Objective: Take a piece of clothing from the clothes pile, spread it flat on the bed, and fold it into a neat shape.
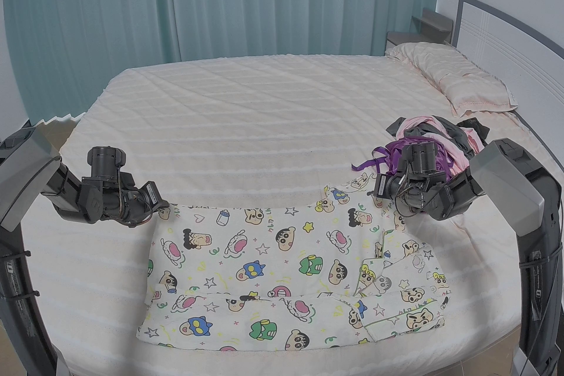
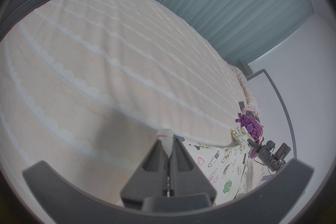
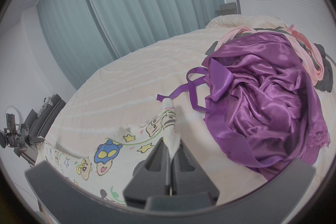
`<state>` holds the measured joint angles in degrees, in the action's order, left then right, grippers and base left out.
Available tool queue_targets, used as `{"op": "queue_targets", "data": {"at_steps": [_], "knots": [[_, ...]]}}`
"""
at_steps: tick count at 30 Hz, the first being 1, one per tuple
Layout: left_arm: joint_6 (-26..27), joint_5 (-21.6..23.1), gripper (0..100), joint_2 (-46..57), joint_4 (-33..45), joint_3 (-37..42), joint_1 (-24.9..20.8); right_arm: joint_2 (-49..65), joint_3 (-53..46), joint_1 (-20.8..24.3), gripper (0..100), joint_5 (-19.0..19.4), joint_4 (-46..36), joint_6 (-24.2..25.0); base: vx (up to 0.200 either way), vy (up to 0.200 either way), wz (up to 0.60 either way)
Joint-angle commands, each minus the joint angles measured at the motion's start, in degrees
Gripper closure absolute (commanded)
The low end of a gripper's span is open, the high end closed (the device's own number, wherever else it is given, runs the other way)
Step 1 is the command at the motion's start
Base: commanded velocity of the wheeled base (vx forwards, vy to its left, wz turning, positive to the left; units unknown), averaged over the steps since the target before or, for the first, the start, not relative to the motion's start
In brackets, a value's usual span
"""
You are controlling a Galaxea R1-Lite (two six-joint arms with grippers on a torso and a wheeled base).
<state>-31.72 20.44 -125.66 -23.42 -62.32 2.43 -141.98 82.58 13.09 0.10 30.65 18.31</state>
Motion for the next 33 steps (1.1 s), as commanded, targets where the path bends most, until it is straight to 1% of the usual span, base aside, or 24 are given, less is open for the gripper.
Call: {"op": "queue_targets", "data": {"at_steps": [1, 4, 10, 15, 21, 25, 27, 32, 33], "knots": [[0.2, 0.1, 100, 0.4, 0.0, 0.6, 0.0, 4.1, -4.2, 0.0, 100, 0.3, 0.0, -0.2, 0.000, 0.000, 0.00], [0.2, 0.1, 100, 0.5, 0.0, 0.6, 0.0, 6.1, -6.5, 0.0, 100, 0.7, 0.0, -0.2, 0.000, 0.000, 0.00], [2.0, 0.2, 100, 0.9, -0.1, 1.7, 0.6, 10.2, -11.5, 0.4, 100, 0.8, 0.1, -0.2, 0.000, 0.000, 0.00], [5.2, 0.6, 100, 2.3, -0.5, 4.6, 1.1, 12.9, -15.5, 1.1, 100, 1.7, 0.2, -0.3, 0.000, 0.000, 0.00], [5.6, 0.4, 100, 4.0, -3.1, 7.7, 1.4, 15.1, -18.9, 1.4, 100, 1.9, 1.0, -0.3, 0.000, 0.000, 0.00], [5.9, 0.2, 100, 6.4, -5.8, 12.1, 1.4, 17.3, -25.3, 1.8, 100, 1.9, 6.8, -1.3, 0.000, 0.000, 0.00], [6.8, 0.2, 100, 7.3, -6.6, 14.1, 1.4, 18.0, -28.2, 1.8, 100, 2.0, 9.1, -2.1, 0.000, 0.000, 0.00], [9.5, 0.2, 100, 8.2, -8.5, 18.2, 1.4, 19.5, -33.2, 1.8, 100, 2.2, 11.7, -2.1, 0.000, 0.000, 0.00], [10.5, 0.2, 100, 8.9, -9.5, 20.4, 1.4, 20.1, -35.3, 1.8, 100, 2.4, 12.6, -2.1, 0.000, 0.000, 0.00]]}}
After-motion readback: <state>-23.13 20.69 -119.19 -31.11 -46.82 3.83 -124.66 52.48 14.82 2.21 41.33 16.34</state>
